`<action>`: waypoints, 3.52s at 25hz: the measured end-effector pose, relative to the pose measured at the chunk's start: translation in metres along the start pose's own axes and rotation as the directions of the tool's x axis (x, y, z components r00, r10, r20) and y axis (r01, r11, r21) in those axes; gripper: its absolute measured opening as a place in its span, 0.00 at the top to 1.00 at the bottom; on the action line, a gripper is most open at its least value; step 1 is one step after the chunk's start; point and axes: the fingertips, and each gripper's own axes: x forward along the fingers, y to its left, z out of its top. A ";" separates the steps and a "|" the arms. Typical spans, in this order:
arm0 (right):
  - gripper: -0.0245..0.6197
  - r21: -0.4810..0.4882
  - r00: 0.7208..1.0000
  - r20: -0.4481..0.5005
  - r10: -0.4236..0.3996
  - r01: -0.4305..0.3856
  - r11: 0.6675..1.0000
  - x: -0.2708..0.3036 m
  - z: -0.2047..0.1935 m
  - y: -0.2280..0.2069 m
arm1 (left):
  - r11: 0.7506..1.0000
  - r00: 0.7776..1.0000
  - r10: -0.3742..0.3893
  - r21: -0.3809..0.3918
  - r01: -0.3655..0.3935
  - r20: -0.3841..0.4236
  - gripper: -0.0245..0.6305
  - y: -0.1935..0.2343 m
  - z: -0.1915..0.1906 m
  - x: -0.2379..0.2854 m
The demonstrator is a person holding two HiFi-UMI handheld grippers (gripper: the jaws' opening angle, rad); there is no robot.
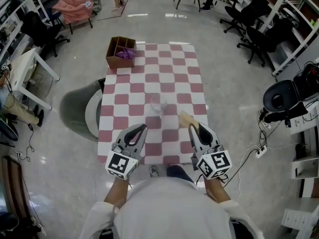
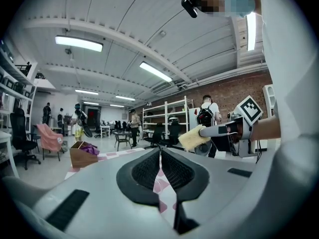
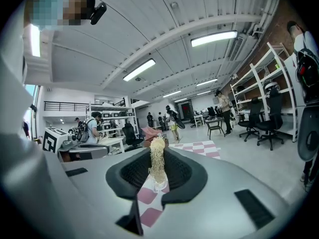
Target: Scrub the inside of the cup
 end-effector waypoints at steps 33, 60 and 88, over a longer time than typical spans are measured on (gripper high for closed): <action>0.83 0.003 0.996 -0.048 0.081 -0.081 0.997 0.057 -0.004 -0.047 | 0.996 0.998 -0.060 0.065 0.059 0.015 0.62 0.025 -0.014 0.090; 0.83 0.023 0.993 -0.105 0.063 -0.060 0.998 0.071 -0.019 -0.055 | 0.969 0.968 -0.224 0.084 0.233 -0.110 0.39 0.067 -0.096 0.111; 0.83 0.020 0.984 -0.179 0.019 -0.015 1.000 0.081 -0.033 -0.082 | 0.942 0.926 -0.326 0.014 0.335 -0.189 0.39 0.056 -0.157 0.158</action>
